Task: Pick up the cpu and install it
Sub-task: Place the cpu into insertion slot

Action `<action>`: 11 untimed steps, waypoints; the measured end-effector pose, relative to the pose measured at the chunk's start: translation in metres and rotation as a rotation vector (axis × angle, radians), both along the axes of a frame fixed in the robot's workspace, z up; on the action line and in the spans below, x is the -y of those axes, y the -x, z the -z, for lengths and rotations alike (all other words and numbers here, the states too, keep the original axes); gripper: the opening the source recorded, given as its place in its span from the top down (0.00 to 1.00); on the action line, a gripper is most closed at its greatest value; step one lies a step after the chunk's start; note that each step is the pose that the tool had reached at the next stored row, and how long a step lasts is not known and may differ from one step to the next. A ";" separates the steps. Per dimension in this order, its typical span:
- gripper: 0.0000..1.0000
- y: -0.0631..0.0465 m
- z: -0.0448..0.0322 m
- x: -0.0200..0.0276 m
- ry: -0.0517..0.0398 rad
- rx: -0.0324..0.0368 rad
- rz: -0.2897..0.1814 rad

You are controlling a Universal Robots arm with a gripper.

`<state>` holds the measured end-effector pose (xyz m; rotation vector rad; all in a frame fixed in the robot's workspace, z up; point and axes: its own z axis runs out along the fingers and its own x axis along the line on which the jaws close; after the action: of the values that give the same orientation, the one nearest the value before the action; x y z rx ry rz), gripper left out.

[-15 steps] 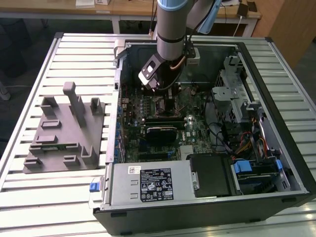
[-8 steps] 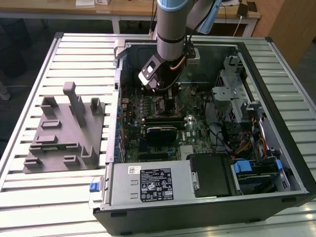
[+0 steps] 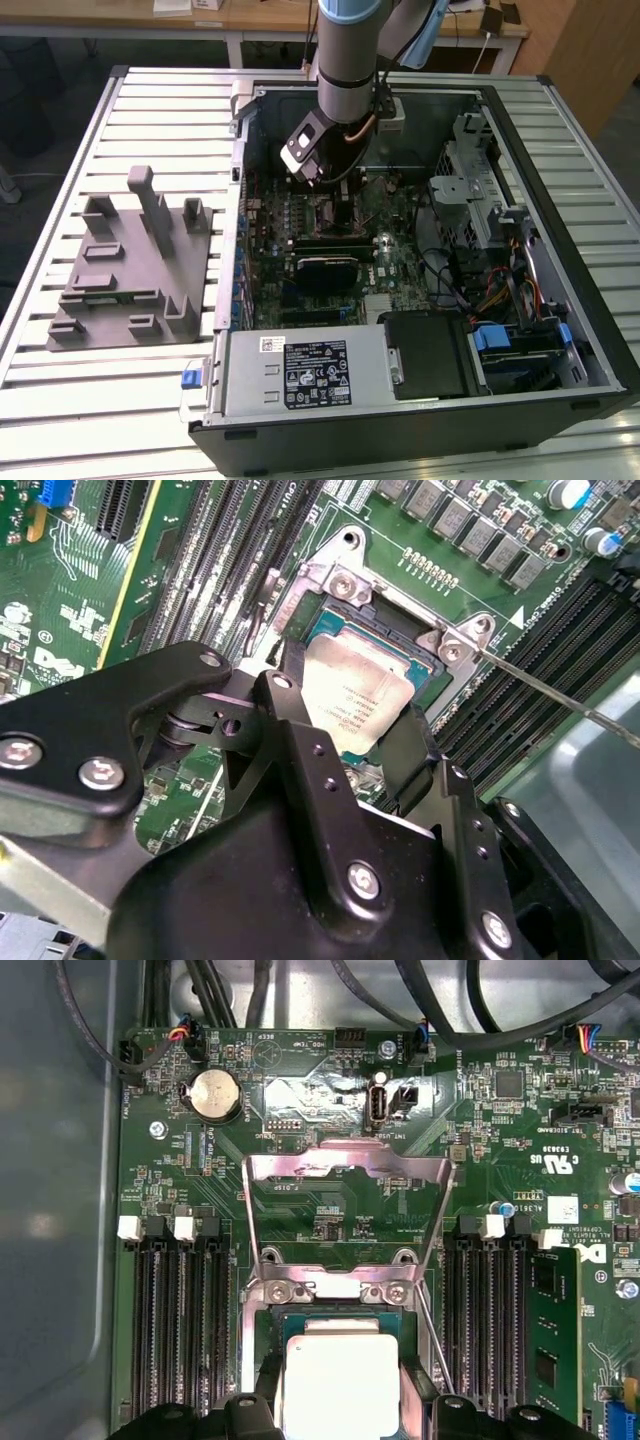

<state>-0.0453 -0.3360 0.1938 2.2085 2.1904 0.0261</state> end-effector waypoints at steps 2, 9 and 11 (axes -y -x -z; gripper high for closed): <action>0.46 0.000 0.0000 0.0000 -0.0002 0.0000 0.000; 0.46 0.000 0.0003 0.0001 0.0000 -0.0001 0.000; 0.46 0.000 0.0005 -0.0003 -0.0003 0.0000 0.000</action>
<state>-0.0454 -0.3357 0.1934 2.2085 2.1907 0.0264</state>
